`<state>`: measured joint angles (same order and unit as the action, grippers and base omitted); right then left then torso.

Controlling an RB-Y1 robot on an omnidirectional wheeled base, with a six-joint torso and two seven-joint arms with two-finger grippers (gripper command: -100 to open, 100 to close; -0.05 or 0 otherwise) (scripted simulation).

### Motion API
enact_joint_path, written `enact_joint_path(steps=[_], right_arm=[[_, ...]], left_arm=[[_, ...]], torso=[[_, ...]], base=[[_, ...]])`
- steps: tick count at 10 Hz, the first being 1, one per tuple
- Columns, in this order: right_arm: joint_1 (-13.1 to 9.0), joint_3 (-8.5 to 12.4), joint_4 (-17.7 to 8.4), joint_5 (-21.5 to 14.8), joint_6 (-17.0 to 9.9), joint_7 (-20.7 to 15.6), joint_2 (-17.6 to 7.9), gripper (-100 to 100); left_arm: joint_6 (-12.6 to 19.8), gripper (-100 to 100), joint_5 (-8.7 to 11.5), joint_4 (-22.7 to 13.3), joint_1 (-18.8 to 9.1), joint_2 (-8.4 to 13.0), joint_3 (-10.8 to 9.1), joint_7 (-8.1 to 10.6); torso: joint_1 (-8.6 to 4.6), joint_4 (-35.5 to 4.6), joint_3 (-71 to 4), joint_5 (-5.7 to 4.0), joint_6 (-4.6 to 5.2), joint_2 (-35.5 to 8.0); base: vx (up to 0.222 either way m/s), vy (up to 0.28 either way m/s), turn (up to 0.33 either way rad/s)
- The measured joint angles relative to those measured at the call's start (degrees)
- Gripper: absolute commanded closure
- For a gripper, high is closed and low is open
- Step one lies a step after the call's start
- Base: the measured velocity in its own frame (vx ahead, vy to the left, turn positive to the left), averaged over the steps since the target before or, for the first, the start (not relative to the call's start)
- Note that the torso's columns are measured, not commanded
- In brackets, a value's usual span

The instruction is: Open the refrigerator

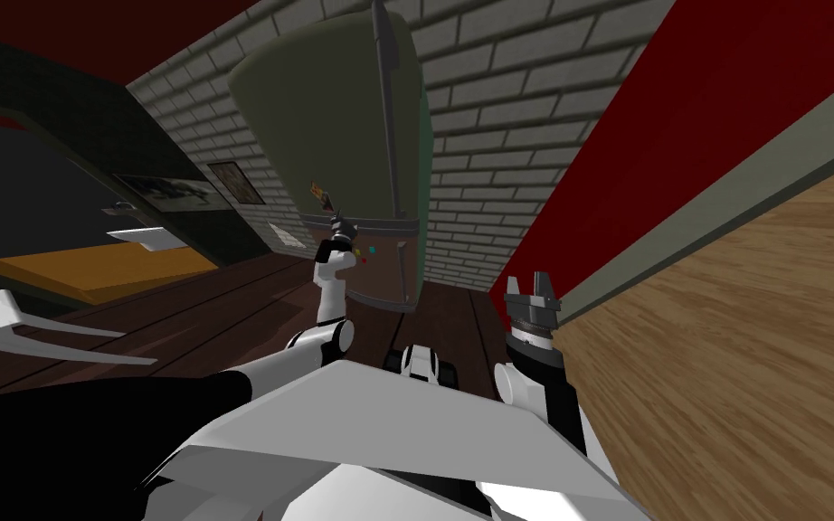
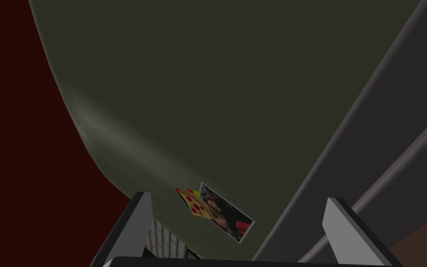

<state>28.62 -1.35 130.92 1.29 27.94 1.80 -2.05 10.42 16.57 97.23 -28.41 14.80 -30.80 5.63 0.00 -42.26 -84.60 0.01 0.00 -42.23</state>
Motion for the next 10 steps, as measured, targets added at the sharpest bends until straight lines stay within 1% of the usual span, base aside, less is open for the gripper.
enact_joint_path(steps=[1,2,3,4,5,6,7,8,9,10], right_arm=[[0.0,0.0,0.0,0.0,0.0,0.0,0.0,0],[0.0,0.0,0.0,0.0,0.0,0.0,0.0,0],[0.0,0.0,0.0,0.0,0.0,0.0,0.0,0],[0.0,0.0,0.0,0.0,0.0,0.0,0.0,0],[0.0,0.0,0.0,0.0,0.0,0.0,0.0,0],[0.0,0.0,0.0,0.0,0.0,0.0,0.0,0],[0.0,0.0,0.0,0.0,0.0,0.0,0.0,0],[0.0,0.0,0.0,0.0,0.0,0.0,0.0,0],[0.0,0.0,0.0,0.0,0.0,0.0,0.0,0],[0.0,0.0,0.0,0.0,0.0,0.0,0.0,0]], left_arm=[[0.68,-100,0.29,-0.94,-1.49,0.13,-0.67,-0.21],[1.83,-100,0.73,-2.25,-3.1,0.28,-1.99,-0.48],[2.68,-100,0.99,-3.29,-4.69,0.54,-2.74,-0.66],[3.76,-100,1.28,-4.8,-6.45,0.58,-4.04,-1.02],[4.42,-100,1.51,-5.57,-7.58,0.57,-4.71,-1.28],[5.24,-100,1.97,-7.52,-9.37,1.08,-5.98,-1.63],[5.87,-100,2.12,-8.43,-10.59,1.07,-6.7,-1.91],[6.94,-100,2.06,-9.57,-12.21,0.66,-8.09,-2.4],[7.7,-100,2.13,-10.43,-13.41,0.68,-8.84,-2.73],[8.5,-100,2.29,-11.87,-15.11,0.7,-10.11,-3.2]], torso=[[0.06,-0.01,0.01,0.0,0.0,-0.02],[-0.03,-0.01,0.02,-0.01,0.0,-0.04],[0.03,-0.03,0.05,-0.01,0.01,-0.09],[-0.01,-0.03,0.06,-0.01,0.0,-0.09],[0.06,-0.03,0.06,0.0,0.0,-0.1],[0.0,-0.03,0.05,0.0,0.0,-0.09],[0.0,-0.02,0.04,-0.01,0.01,-0.06],[-0.06,-0.01,0.01,-0.02,0.01,-0.01],[0.04,-0.01,0.02,-0.01,0.0,-0.03],[-0.03,-0.02,0.03,-0.01,0.0,-0.05]], base=[[0.016,-0.122,0.014],[0.005,-0.104,0.016],[0.0,-0.111,0.018],[-0.004,-0.091,0.013],[-0.012,-0.105,0.014],[-0.007,-0.099,0.017],[0.005,-0.113,0.02],[0.0,-0.089,0.015],[-0.004,-0.11,0.021],[0.006,-0.094,0.016]])
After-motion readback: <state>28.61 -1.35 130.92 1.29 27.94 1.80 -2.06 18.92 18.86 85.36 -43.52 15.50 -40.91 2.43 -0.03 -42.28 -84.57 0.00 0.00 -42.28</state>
